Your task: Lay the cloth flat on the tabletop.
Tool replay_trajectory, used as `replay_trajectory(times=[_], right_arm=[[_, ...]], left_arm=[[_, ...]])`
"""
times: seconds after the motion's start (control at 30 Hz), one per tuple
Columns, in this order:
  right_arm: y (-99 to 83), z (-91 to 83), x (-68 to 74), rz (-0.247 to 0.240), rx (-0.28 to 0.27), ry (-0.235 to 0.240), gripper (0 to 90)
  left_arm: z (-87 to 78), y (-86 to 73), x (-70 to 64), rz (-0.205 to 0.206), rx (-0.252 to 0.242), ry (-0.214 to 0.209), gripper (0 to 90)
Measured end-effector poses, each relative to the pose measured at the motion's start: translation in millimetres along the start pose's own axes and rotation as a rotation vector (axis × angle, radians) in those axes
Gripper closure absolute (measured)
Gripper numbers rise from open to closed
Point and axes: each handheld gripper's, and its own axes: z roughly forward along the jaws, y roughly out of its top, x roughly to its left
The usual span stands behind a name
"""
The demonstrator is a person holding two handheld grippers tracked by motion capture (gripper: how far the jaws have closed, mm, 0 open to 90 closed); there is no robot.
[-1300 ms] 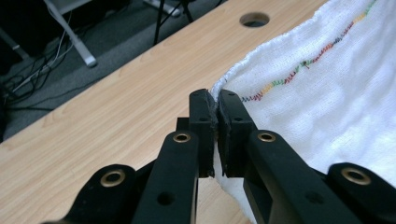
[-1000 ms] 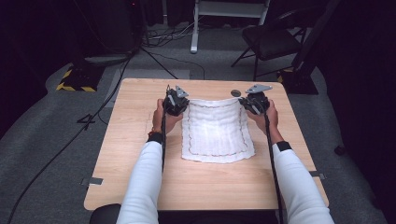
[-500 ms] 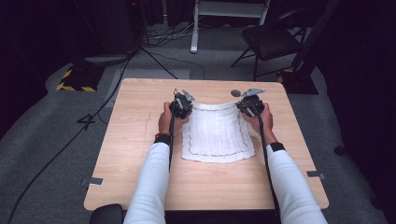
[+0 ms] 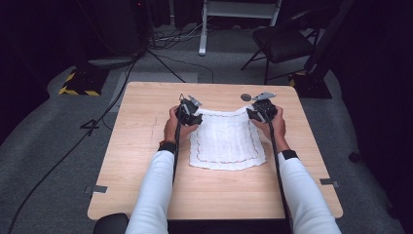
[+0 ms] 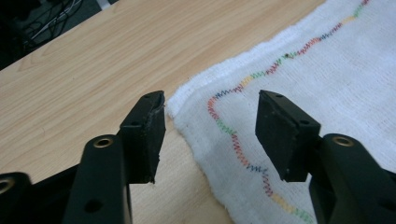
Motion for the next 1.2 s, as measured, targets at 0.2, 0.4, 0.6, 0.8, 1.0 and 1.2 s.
replay_trajectory(times=[0.2, 0.4, 0.6, 0.8, 1.0, 1.2], right_arm=[[-5.0, -11.2, -6.7, 0.016, 0.001, 0.05, 42.7], [-23.4, -30.2, -1.5, -0.012, -0.004, 0.154, 40.6], [-56.0, -51.5, 8.6, -0.056, 0.015, 0.236, 38.3], [-82.4, -72.9, 14.1, -0.08, 0.027, 0.282, 36.0], [-100.9, -88.3, 23.1, -0.12, 0.037, 0.314, 36.2], [-115.5, -92.8, 32.4, -0.157, 0.093, 0.317, 35.5]], left_arm=[[-8.0, -4.4, 0.2, 0.0, 0.02, -0.052, 31.0], [-28.1, -18.8, -11.7, 0.057, 0.0, -0.133, 24.1], [-58.4, -45.3, -28.7, 0.129, -0.007, -0.189, 23.9], [-76.6, -68.0, -39.1, 0.134, 0.011, -0.247, 23.5], [-82.8, -87.6, -50.9, 0.174, 0.048, -0.284, 23.7], [-83.1, -97.0, -56.8, 0.195, 0.078, -0.28, 26.9]])
